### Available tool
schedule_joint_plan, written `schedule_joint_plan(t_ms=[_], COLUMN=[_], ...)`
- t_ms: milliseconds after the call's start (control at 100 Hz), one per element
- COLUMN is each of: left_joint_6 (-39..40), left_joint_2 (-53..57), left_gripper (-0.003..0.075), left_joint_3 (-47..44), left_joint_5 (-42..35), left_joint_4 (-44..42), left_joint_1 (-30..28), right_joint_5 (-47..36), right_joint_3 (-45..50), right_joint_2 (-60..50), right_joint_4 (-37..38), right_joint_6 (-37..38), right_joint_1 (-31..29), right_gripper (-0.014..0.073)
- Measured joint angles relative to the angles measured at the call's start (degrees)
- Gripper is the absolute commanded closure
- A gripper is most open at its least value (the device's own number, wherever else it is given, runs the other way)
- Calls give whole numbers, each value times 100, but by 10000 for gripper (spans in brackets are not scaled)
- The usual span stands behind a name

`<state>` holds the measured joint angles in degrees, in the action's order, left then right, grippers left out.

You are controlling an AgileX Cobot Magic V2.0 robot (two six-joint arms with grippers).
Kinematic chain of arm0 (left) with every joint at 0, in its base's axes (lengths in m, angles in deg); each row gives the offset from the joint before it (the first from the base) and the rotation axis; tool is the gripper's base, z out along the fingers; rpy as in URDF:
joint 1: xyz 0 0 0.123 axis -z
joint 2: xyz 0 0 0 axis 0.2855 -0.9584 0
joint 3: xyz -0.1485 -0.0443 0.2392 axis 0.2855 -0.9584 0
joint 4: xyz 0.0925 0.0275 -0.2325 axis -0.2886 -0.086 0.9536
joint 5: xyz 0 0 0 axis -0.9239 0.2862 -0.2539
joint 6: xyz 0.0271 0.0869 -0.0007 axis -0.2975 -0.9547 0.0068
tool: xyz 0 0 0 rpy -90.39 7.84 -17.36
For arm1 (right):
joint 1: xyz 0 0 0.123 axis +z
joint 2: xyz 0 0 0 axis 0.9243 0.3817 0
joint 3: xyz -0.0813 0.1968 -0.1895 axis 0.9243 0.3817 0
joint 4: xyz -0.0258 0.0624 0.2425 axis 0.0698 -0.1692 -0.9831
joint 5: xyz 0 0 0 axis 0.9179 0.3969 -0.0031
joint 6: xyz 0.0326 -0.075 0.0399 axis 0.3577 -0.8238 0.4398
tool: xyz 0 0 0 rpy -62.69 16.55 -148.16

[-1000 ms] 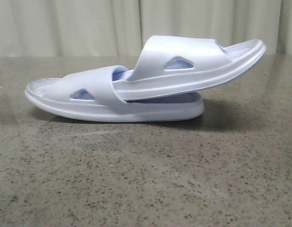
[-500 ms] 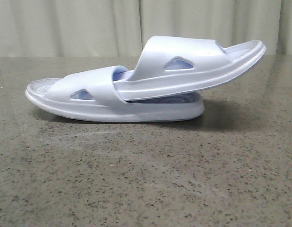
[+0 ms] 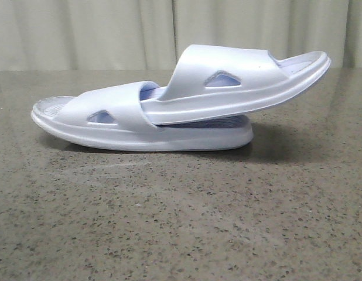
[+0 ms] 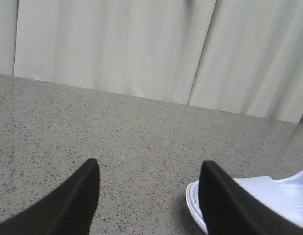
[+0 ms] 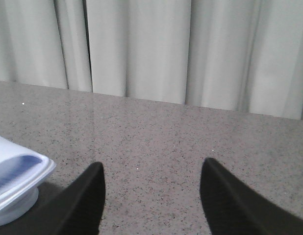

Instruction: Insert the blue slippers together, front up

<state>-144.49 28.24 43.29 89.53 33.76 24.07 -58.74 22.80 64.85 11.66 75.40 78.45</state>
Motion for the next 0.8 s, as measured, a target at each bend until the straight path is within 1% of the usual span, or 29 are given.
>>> schedule_joint_plan(t_ms=[80, 130, 230, 270, 300, 800], left_joint_6=[0, 0, 0, 0, 0, 0], left_joint_2=[0, 0, 0, 0, 0, 0], left_gripper=[518, 589, 707, 705, 704, 704], left_joint_3=[0, 0, 0, 0, 0, 0], left_joint_5=[0, 0, 0, -2, -2, -2], left_joint_4=[0, 0, 0, 0, 0, 0], left_joint_1=[0, 0, 0, 0, 0, 0], right_joint_5=[0, 0, 0, 0, 0, 63], right_joint_3=[0, 0, 0, 0, 0, 0], right_joint_2=[0, 0, 0, 0, 0, 0], right_joint_4=[24, 23, 35, 35, 35, 44], right_joint_6=[0, 0, 0, 0, 0, 0], right_joint_1=[0, 0, 0, 0, 0, 0], right_gripper=[389, 475, 623, 677, 701, 701])
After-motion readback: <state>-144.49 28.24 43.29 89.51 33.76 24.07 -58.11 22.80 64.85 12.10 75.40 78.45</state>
